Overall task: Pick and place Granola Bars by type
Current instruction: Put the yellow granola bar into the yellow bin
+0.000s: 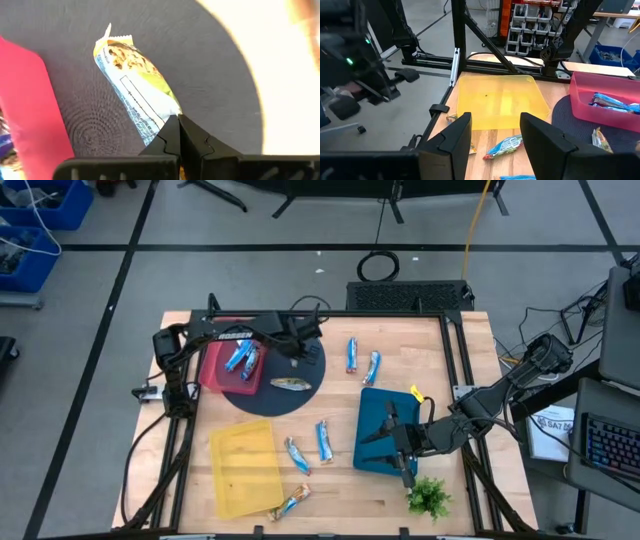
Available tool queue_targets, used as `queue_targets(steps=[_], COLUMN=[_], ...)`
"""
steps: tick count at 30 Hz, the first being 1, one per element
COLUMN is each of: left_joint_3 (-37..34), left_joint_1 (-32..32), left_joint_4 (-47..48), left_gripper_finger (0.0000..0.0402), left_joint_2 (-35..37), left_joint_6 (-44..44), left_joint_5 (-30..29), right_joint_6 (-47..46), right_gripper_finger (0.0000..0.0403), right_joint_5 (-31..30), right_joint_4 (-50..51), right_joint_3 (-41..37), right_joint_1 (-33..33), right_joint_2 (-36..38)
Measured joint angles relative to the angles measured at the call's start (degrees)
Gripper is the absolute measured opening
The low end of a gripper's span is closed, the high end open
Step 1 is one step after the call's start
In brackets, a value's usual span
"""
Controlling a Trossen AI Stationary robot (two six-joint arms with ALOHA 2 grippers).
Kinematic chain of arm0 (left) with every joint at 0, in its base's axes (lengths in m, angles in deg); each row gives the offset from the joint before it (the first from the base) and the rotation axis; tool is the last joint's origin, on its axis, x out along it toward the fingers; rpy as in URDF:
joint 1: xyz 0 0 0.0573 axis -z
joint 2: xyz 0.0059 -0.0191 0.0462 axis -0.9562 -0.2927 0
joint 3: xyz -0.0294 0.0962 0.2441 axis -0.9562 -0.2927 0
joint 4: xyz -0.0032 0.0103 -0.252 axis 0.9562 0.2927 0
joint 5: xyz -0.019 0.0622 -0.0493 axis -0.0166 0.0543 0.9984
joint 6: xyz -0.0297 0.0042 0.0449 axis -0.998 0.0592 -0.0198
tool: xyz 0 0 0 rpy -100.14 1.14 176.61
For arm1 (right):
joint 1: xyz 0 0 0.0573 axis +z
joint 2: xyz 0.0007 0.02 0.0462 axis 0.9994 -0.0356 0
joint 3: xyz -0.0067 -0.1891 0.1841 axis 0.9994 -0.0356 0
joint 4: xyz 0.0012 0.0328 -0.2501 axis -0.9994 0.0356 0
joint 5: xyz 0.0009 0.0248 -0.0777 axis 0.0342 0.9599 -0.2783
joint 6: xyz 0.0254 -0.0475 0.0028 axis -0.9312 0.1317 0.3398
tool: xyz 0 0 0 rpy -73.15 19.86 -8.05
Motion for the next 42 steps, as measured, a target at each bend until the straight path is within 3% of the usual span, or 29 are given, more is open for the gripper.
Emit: queue_targets(steps=[10, 17, 23, 33, 42], left_joint_3=[14.1, 21.5, 26.0, 25.1, 11.1], left_joint_1=[6.9, 19.2, 31.9, 49.7, 60.7], left_joint_4=[15.2, 27.6, 36.9, 38.3, 38.1], left_gripper_finger=[0.0001, 0.0, 0.0, 0.0, 0.0], left_joint_2=[0.0, 0.0, 0.0, 0.1, 0.5], left_joint_6=[0.3, -3.7, -8.8, -14.8, -14.5], left_joint_5=[0.2, 2.3, 0.1, -1.0, 0.2], right_joint_6=[1.7, 1.6, 2.4, 1.2, 1.0], right_gripper_finger=[0.016, 0.016, 0.016, 0.016, 0.016], right_joint_5=[0.0, 0.0, 0.0, 0.0, -1.8], right_joint_4=[0.1, 1.4, 1.4, 1.3, 0.8], right_joint_3=[0.0, -0.1, -0.1, -0.1, -0.1], right_joint_1=[-0.1, -1.4, -2.1, -2.1, -2.0], right_joint_2=[0.3, 2.9, 5.3, 7.8, 7.8])
